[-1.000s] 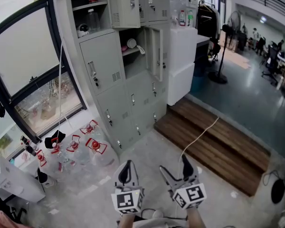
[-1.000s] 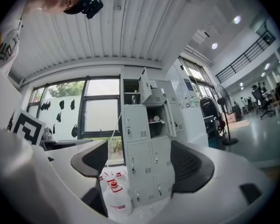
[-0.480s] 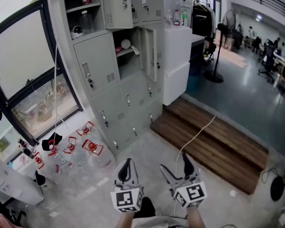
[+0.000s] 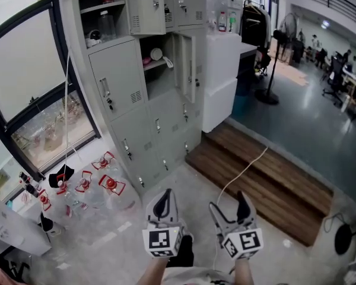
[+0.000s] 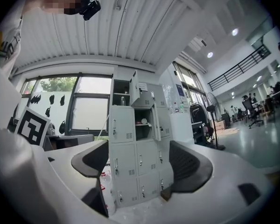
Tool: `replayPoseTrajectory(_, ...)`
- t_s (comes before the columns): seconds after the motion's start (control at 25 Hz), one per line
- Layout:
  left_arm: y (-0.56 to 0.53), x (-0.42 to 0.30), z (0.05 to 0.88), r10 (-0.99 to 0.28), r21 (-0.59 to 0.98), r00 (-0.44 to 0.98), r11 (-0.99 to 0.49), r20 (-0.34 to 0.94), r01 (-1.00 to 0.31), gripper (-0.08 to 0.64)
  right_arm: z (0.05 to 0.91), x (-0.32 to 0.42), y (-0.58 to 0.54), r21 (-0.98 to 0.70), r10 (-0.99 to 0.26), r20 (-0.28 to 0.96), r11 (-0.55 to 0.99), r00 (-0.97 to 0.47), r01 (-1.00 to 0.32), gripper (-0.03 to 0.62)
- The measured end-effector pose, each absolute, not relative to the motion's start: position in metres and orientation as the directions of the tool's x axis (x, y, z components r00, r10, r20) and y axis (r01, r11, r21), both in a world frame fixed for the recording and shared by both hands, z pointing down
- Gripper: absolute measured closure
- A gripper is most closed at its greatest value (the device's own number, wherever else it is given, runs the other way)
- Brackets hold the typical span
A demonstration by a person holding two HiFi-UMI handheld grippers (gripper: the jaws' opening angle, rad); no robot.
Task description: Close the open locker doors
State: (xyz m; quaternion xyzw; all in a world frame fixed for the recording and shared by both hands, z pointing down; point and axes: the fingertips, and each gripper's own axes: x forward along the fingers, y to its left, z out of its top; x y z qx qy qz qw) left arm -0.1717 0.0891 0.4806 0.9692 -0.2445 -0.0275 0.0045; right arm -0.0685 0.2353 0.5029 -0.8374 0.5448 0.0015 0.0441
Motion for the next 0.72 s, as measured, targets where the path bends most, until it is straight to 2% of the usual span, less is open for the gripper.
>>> replayPoseTrajectory(0.2, 0.076, -0.146, 0.476, -0.457, 0.017, 0.887, -0.889, -0.065, -0.457, 0.555, 0.499, -0.041, 0.223, -0.068, -0.905, -0.059, -0.417, 0.421, -0.906, 0.207)
replayPoseTrajectory(0.44, 0.022, -0.125, 0.491, -0.504, -0.005, 0.863, -0.864, -0.035, -0.504, 0.555, 0.492, -0.015, 0.168, -0.033, -0.927, -0.074, -0.367, 0.368, -0.93, 0.207)
replayPoseTrajectory(0.72, -0.05, -0.065, 0.487, -0.522, 0.01, 0.853, -0.853, -0.019, -0.522, 0.555, 0.481, 0.052, 0.096, -0.03, -0.935, -0.082, -0.344, 0.345, -0.939, 0.207)
